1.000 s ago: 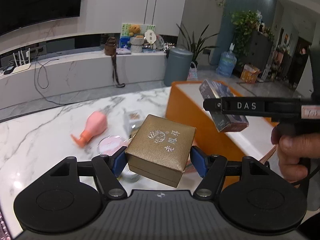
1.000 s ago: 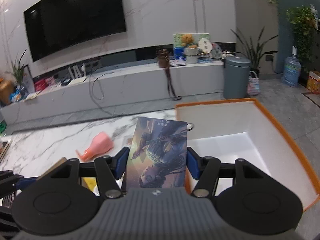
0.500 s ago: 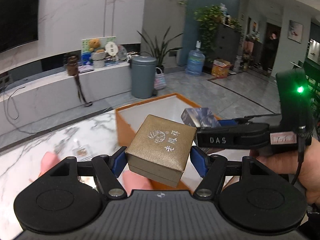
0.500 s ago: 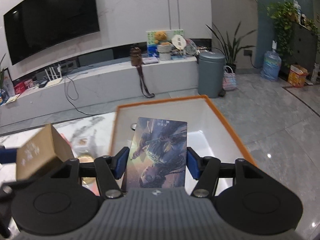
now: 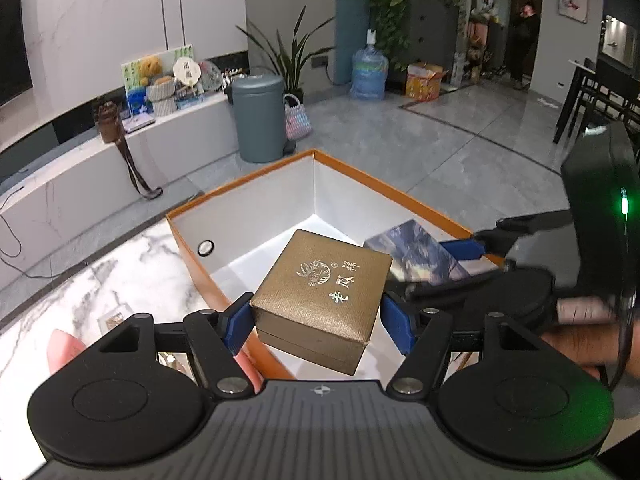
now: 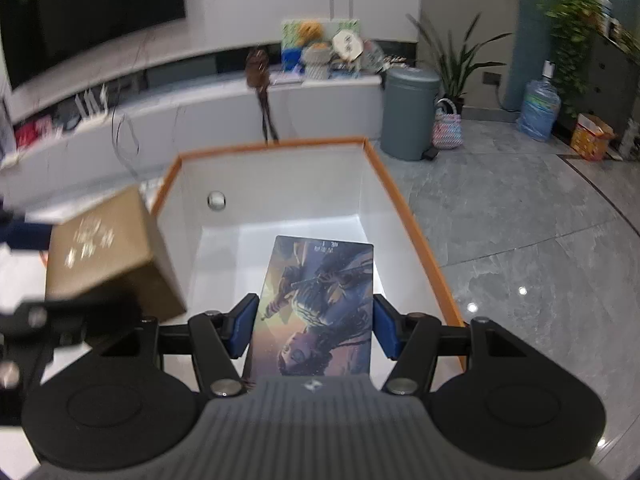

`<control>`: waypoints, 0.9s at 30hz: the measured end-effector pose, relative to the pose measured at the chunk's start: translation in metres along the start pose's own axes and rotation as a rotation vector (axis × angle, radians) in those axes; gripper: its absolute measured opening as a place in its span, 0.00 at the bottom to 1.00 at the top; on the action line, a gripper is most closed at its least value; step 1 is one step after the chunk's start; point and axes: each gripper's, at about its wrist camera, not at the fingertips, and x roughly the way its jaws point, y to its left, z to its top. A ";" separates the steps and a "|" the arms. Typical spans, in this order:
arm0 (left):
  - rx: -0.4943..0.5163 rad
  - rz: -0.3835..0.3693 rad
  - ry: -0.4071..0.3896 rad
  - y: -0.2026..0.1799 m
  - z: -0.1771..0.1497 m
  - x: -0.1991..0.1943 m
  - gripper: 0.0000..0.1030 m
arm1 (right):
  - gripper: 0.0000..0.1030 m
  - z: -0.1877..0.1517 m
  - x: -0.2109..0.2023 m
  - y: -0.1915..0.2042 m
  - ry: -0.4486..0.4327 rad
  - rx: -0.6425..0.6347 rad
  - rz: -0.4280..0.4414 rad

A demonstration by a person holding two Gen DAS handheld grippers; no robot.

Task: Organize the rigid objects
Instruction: 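Lift both held boxes and carry them over the orange box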

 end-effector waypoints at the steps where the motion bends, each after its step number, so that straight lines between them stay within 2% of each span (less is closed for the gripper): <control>1: 0.004 0.005 0.007 -0.003 0.001 0.003 0.76 | 0.58 -0.002 0.003 0.000 0.011 -0.018 -0.005; 6: 0.042 0.045 0.066 -0.010 0.013 0.023 0.76 | 0.56 -0.006 0.016 -0.009 0.051 -0.048 -0.042; 8: 0.053 0.049 0.097 -0.010 0.016 0.030 0.76 | 0.56 -0.005 0.021 -0.016 0.064 -0.036 -0.029; 12: 0.052 0.039 0.148 -0.009 0.015 0.042 0.76 | 0.56 -0.006 0.025 -0.023 0.082 -0.047 -0.024; 19: 0.081 0.071 0.212 -0.009 0.012 0.065 0.75 | 0.56 -0.005 0.032 -0.025 0.102 -0.116 -0.048; 27: 0.215 0.085 0.283 -0.028 0.010 0.082 0.75 | 0.56 -0.014 0.035 -0.019 0.132 -0.237 -0.048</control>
